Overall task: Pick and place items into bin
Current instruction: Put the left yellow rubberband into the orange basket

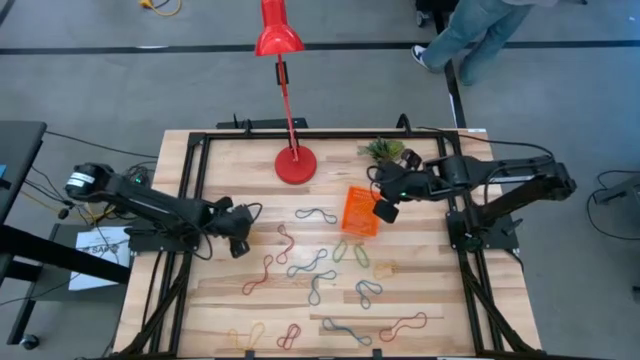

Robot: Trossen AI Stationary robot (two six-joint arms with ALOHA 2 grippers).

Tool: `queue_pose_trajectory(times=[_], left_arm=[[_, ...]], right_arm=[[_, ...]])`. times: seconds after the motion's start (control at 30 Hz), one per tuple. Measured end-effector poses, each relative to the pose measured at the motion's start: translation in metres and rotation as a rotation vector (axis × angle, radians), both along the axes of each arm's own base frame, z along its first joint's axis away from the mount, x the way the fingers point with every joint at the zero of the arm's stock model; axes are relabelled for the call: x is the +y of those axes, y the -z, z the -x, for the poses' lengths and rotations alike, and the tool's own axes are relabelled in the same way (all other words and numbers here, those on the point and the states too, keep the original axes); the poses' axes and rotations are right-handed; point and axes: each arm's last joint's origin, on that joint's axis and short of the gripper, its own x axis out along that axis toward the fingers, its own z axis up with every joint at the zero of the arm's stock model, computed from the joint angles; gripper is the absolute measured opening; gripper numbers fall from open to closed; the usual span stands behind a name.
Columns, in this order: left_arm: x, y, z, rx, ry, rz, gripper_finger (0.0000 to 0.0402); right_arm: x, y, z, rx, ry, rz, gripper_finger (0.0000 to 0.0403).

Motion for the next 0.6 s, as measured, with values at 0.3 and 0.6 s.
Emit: queue_pose_trajectory(times=[0.3, 0.6], left_arm=[[0.0, 0.019, -0.01, 0.105, -0.042, -0.049, 0.0118], [0.001, 0.01, -0.02, 0.052, 0.002, -0.004, 0.0009]], right_arm=[[0.002, 0.025, -0.023, 0.114, -0.011, 0.01, 0.0071], [0.003, 0.019, -0.017, 0.136, -0.104, 0.059, 0.0071]])
